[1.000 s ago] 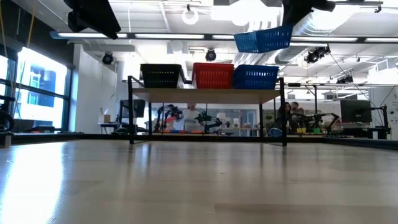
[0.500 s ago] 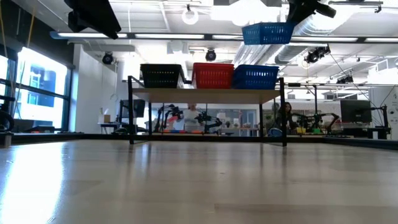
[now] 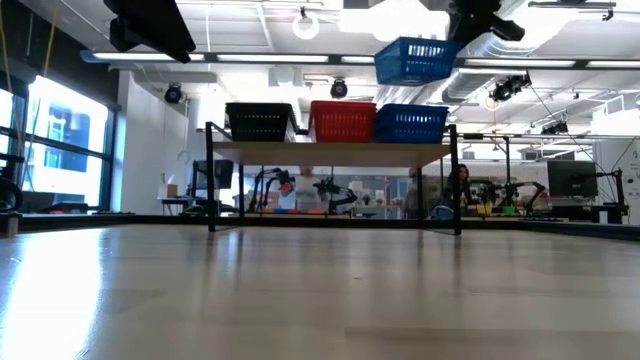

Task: Stack baskets on shelf by color
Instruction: Stack the blue bin on top of the stacked blue bins on the shelf

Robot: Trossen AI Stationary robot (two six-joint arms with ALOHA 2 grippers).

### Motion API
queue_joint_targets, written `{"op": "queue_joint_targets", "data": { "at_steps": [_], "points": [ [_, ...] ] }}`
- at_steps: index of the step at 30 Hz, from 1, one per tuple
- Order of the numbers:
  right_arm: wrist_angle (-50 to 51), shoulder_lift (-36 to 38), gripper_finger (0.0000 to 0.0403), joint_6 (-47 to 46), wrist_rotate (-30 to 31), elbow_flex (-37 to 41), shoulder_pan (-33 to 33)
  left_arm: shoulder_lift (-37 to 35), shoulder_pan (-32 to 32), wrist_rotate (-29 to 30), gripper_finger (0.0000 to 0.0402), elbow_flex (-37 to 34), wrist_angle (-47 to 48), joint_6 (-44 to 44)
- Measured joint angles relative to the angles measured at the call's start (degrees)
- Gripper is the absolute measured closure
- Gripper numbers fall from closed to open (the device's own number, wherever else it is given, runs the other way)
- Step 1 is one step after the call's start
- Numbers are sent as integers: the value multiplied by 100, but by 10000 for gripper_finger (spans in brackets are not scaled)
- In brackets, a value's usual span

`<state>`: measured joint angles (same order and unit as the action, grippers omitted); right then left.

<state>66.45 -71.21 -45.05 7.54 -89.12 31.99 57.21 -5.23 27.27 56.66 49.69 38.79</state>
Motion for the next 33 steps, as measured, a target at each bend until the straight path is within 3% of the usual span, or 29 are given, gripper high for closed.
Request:
{"op": "queue_joint_targets", "data": {
  "at_steps": [12,27,33],
  "points": [
    [-77,-604,403,-591,-355,0,-152,0,0,-227,282,0,0,-2],
    [358,-879,403,-652,-712,4,252,0,0,-260,282,0,0,0],
    [-5,-1035,403,-550,-758,4,254,0,2,-258,282,0,0,-2]
  ]
}}
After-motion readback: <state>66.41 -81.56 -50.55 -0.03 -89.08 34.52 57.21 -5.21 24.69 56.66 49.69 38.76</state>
